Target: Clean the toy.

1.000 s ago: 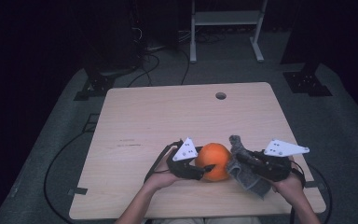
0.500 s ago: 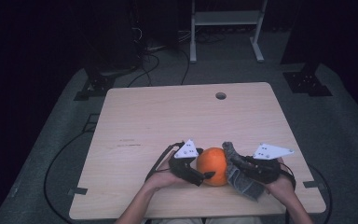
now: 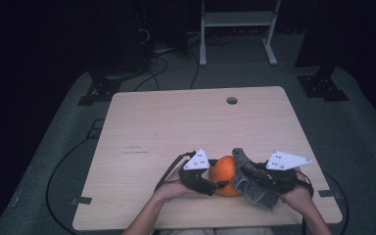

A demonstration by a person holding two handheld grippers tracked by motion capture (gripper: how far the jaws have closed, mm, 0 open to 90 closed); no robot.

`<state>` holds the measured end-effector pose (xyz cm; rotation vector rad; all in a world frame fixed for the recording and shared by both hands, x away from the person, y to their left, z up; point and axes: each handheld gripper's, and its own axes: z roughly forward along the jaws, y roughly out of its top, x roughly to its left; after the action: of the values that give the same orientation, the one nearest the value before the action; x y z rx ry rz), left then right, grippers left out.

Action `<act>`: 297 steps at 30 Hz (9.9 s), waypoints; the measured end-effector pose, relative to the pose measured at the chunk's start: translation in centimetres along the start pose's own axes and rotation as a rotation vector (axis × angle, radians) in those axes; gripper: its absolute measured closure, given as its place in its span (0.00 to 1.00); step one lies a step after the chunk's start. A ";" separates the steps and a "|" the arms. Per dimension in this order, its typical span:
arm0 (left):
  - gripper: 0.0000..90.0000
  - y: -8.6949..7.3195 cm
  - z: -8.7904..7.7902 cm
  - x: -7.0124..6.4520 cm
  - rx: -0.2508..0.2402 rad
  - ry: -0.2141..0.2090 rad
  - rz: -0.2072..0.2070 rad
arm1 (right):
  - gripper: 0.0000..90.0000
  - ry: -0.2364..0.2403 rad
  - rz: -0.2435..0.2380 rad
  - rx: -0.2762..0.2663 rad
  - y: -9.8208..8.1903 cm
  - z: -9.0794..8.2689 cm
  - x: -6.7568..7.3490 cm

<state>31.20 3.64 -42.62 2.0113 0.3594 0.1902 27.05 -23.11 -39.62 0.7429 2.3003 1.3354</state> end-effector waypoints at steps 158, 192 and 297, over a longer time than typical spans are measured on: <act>0.15 0.0 1.2 -0.8 0.202 -0.045 -0.010 | 0.81 -0.038 0.091 0.166 -3.8 0.3 -3.2; 0.52 1.1 -1.2 0.7 0.106 0.048 -0.008 | 0.46 -0.103 0.242 0.097 -6.2 -0.4 -6.1; 0.11 0.4 -6.0 5.4 0.060 0.297 -0.133 | 0.45 -0.084 0.267 0.062 -5.6 -0.3 -5.9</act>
<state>34.62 10.33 -39.70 2.0117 0.6918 0.4000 30.14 -29.21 -44.10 1.1379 2.2447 1.3183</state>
